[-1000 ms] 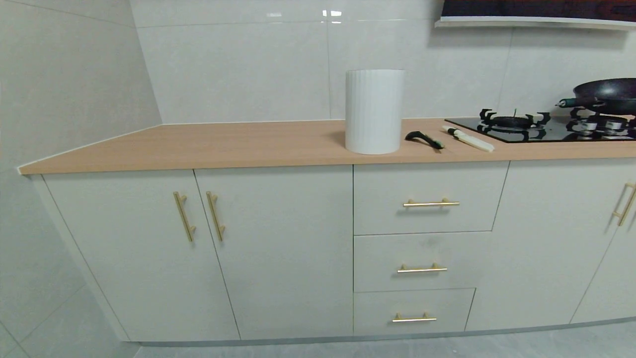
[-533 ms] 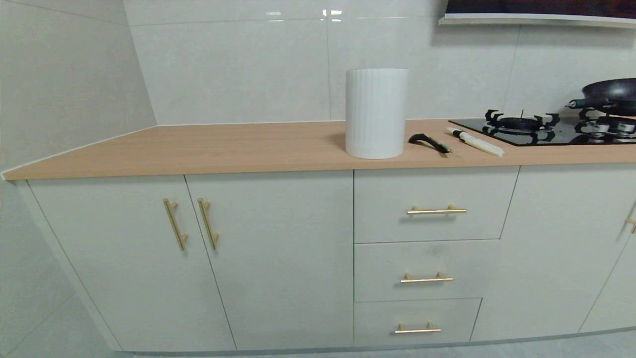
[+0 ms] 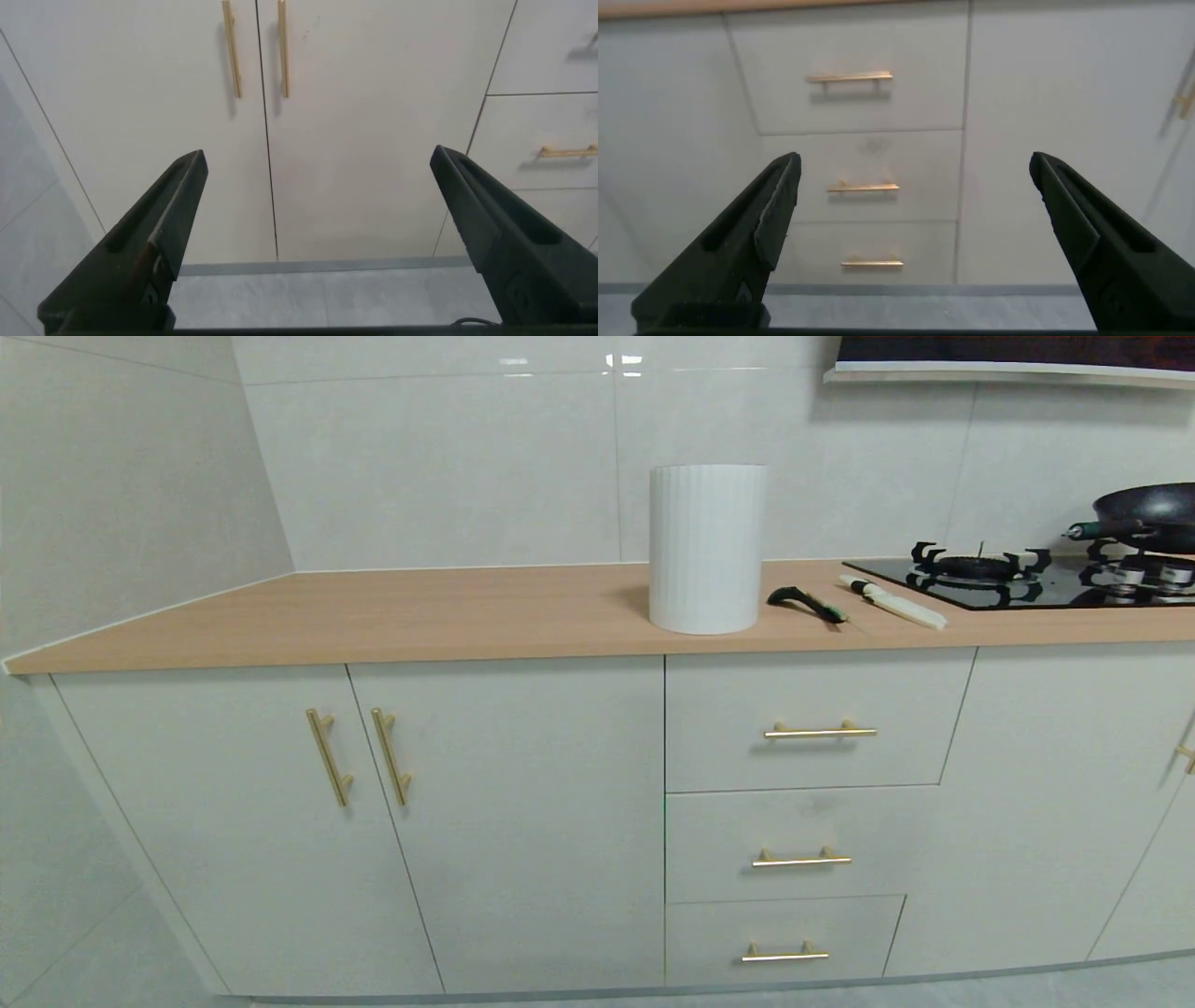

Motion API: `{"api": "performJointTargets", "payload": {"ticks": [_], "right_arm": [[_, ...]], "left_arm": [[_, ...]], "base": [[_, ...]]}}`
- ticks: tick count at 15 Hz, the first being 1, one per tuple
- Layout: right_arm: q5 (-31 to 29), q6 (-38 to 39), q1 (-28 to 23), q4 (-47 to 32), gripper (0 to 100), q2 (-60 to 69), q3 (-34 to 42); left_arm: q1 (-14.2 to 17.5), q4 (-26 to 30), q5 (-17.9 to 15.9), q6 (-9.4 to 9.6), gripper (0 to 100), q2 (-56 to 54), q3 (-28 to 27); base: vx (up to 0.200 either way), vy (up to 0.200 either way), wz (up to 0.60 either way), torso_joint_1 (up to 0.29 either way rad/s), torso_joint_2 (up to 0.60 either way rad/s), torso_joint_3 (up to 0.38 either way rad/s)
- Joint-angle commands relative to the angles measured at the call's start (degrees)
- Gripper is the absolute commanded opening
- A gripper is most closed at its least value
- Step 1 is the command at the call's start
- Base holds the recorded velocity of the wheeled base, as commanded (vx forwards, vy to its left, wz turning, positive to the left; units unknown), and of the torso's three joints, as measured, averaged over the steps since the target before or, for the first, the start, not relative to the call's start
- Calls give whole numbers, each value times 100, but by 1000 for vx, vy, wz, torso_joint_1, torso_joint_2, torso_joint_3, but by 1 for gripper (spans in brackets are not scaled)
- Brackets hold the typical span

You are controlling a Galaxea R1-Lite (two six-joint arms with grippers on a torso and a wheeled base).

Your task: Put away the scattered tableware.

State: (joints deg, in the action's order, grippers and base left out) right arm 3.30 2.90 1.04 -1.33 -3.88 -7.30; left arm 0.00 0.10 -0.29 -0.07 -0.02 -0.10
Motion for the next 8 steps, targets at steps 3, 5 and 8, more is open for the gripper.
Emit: {"api": "performJointTargets", "payload": {"ticks": [3, 5, 8], "right_arm": [[162, 88, 266, -131, 100, -3418, -790], [320, 149, 362, 142, 100, -4613, -1379], [469, 264, 441, 449, 100, -6266, -2170]], "left_arm": [[0, -1, -6, -1, 100, 2, 1], [0, -1, -6, -1, 100, 2, 1], [0, -1, -6, -1, 100, 2, 1]], "base": [[0, 0, 0, 0, 0, 0], [0, 0, 0, 0, 0, 0], [0, 0, 0, 0, 0, 0]]}}
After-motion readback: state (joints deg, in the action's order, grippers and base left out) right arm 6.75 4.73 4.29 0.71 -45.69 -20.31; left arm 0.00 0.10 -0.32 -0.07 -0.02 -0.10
